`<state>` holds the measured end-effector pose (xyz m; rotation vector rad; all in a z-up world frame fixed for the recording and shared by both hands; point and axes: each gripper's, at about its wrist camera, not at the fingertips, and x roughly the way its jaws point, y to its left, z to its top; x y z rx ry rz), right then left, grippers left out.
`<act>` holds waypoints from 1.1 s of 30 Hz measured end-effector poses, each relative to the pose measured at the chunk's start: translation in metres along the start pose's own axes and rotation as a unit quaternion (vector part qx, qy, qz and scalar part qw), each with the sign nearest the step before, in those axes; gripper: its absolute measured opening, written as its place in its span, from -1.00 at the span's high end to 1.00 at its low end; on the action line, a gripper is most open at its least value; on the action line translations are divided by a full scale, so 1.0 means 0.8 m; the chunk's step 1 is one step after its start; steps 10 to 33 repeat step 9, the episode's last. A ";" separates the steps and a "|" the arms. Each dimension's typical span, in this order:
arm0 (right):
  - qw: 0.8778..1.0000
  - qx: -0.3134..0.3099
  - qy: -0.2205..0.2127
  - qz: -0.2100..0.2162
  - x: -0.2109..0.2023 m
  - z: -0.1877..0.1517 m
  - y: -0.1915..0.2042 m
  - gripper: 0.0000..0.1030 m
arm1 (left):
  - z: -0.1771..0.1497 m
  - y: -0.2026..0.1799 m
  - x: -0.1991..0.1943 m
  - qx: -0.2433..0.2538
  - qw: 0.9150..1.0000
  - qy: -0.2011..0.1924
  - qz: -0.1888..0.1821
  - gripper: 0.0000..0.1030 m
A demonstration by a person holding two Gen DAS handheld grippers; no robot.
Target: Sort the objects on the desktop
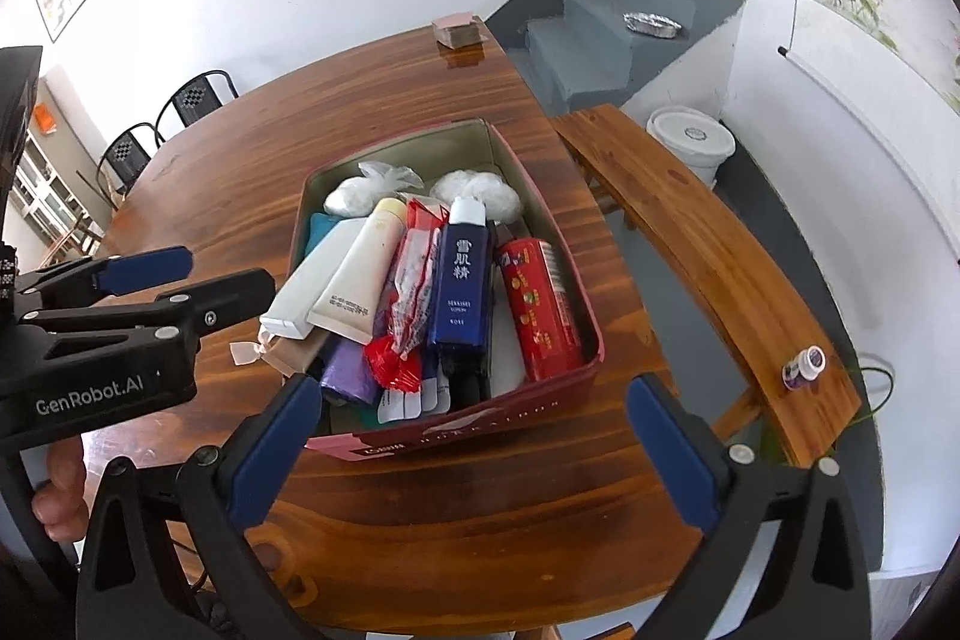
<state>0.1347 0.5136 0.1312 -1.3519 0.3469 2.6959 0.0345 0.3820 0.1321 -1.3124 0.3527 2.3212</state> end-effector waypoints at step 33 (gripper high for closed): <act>1.000 0.000 0.003 0.001 0.002 -0.001 0.003 -0.99 | 0.000 -0.002 0.002 0.007 1.000 0.003 -0.014 -0.62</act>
